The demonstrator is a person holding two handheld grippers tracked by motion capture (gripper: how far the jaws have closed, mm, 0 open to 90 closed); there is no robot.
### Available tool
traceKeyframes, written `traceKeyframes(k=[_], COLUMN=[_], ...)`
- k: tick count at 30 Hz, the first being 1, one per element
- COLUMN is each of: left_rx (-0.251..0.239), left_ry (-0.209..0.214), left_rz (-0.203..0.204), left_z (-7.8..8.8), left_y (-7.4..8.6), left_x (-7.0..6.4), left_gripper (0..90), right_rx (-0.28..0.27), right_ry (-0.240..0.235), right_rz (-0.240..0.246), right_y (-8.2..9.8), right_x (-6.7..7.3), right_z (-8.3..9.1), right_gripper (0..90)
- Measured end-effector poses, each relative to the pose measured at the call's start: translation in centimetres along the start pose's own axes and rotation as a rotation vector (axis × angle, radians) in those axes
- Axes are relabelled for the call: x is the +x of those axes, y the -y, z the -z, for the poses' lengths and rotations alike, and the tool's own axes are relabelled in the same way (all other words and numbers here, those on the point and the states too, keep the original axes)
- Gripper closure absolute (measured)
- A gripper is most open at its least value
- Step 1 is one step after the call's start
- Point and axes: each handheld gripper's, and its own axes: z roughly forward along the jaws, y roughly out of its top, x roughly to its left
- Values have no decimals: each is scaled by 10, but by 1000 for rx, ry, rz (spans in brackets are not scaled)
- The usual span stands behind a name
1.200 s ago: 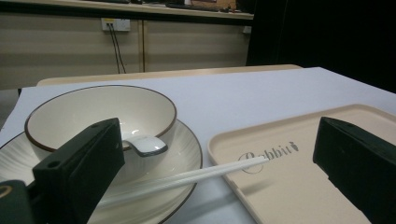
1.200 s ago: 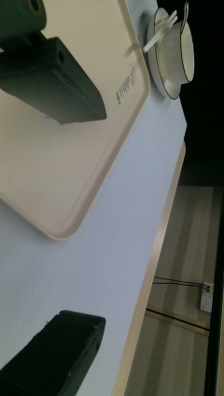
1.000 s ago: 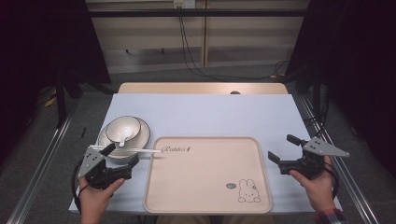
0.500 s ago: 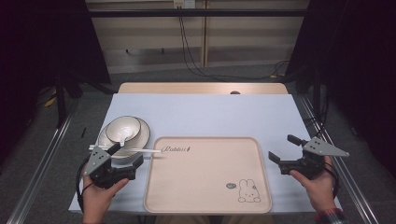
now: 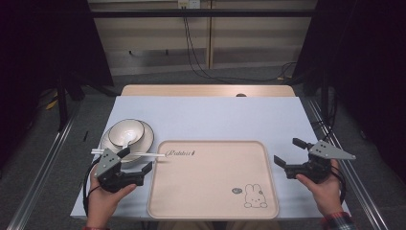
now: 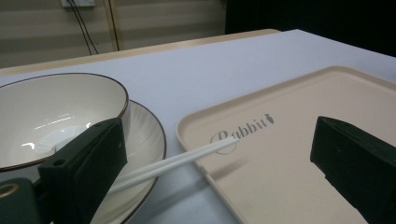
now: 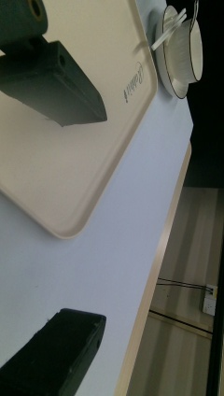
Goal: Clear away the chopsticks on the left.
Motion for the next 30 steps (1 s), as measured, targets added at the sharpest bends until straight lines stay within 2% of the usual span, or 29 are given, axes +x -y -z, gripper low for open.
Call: traceKeyframes(k=[7, 12, 21, 30], left_rx=[4, 34, 50, 103], left_ry=[14, 26, 39, 70], left_rz=[10, 0, -8, -47], left_z=[-3, -7, -12, -18], left_y=[1, 2, -1, -5], left_x=[-1, -5, -6, -9], left_gripper=[39, 42, 46, 49], right_rx=[3, 5, -4, -18], right_ry=[0, -4, -12, -12], right_rz=[-5, 2, 0, 0], right_y=[0, 0, 0, -1], right_x=[0, 0, 0, 1], right_z=[0, 0, 0, 0], right_gripper=[31, 30, 25, 25])
